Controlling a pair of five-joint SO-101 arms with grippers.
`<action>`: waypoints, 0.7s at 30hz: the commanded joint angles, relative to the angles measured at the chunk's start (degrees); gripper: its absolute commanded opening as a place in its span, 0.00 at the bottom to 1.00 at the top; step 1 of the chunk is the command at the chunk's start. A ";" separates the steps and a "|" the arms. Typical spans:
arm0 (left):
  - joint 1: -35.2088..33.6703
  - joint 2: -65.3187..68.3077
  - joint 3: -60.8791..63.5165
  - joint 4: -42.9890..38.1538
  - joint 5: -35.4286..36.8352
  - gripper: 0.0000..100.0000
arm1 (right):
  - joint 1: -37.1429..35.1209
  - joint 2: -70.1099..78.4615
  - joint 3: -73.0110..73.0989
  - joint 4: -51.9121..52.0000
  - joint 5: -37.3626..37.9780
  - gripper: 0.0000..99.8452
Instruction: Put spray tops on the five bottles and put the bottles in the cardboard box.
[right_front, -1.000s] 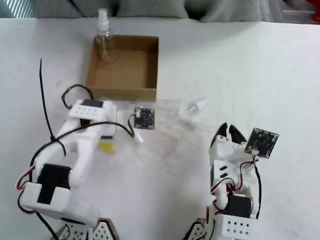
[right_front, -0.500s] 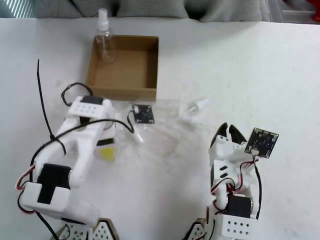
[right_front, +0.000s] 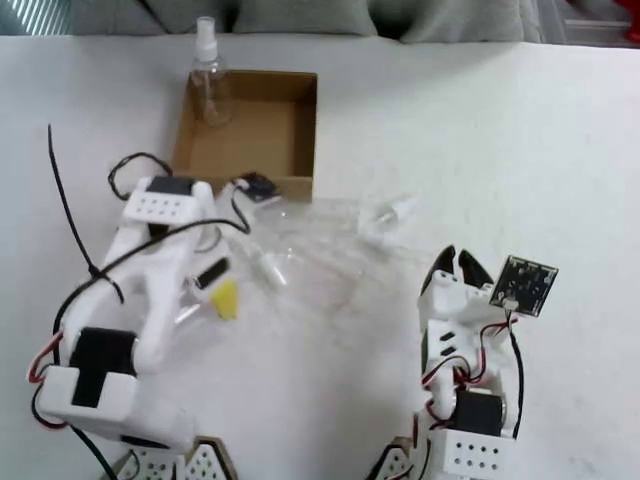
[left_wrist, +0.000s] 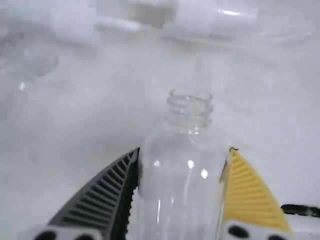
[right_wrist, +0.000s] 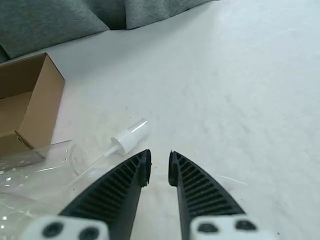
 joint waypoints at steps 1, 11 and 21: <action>-3.82 -0.40 -2.20 -2.20 6.77 0.24 | -0.66 -0.66 0.44 0.40 0.79 0.05; -8.04 -7.25 11.60 -15.65 8.62 0.27 | -0.66 -0.66 0.44 0.40 0.79 0.05; -7.96 -26.77 26.29 -18.46 13.27 0.28 | -0.66 -0.66 0.44 0.40 0.79 0.05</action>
